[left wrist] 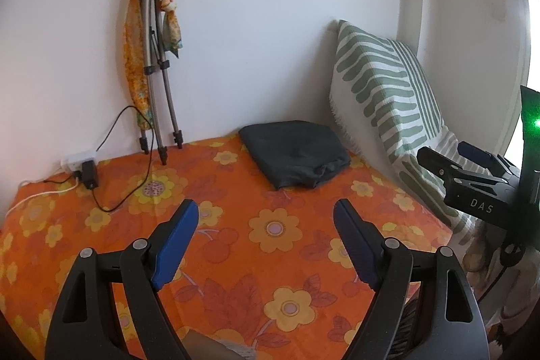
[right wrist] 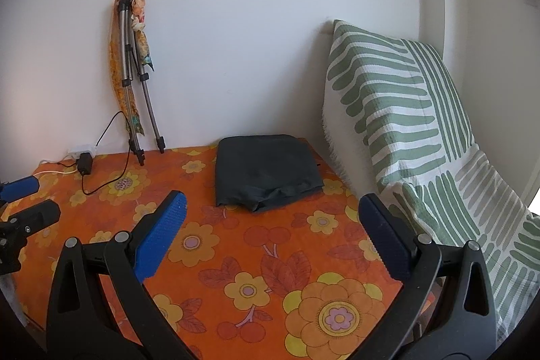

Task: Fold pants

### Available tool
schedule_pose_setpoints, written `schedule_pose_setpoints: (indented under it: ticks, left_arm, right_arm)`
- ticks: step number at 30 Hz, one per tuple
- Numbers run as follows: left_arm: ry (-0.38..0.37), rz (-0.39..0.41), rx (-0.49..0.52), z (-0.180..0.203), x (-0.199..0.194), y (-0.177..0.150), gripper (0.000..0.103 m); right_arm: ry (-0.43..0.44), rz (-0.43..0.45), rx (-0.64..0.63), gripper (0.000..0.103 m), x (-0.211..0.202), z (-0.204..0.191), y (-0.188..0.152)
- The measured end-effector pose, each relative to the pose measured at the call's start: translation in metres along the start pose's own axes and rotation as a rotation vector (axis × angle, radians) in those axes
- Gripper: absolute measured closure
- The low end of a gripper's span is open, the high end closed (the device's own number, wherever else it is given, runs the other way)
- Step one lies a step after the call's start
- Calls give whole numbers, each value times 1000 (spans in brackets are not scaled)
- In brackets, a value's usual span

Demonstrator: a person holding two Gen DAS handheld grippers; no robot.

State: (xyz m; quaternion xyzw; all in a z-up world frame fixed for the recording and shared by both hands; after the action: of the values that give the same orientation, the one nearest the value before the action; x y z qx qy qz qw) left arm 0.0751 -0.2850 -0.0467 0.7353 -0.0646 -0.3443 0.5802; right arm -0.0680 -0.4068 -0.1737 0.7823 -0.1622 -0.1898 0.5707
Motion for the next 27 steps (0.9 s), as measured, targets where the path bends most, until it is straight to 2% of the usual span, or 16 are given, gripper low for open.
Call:
schedule_pose_setpoints:
  ticks: [27]
  left_arm:
    - [25, 10, -2, -7, -2, -3, 21]
  right_arm:
    - [7, -3, -18, 0, 1, -10, -4]
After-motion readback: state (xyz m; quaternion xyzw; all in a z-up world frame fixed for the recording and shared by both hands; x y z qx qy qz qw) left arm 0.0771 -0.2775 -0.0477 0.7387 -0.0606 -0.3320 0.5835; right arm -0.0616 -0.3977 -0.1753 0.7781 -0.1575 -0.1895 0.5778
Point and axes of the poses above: each gripper's, at about its wrist camera, not at the fingertips, and x roughly the way its jaws point, z to its right, y to its top, the point moved 1 cm from there along x, roughly the way its jaws point, and after that the axes turned 10 degrees about y, right-handed, at the moved point
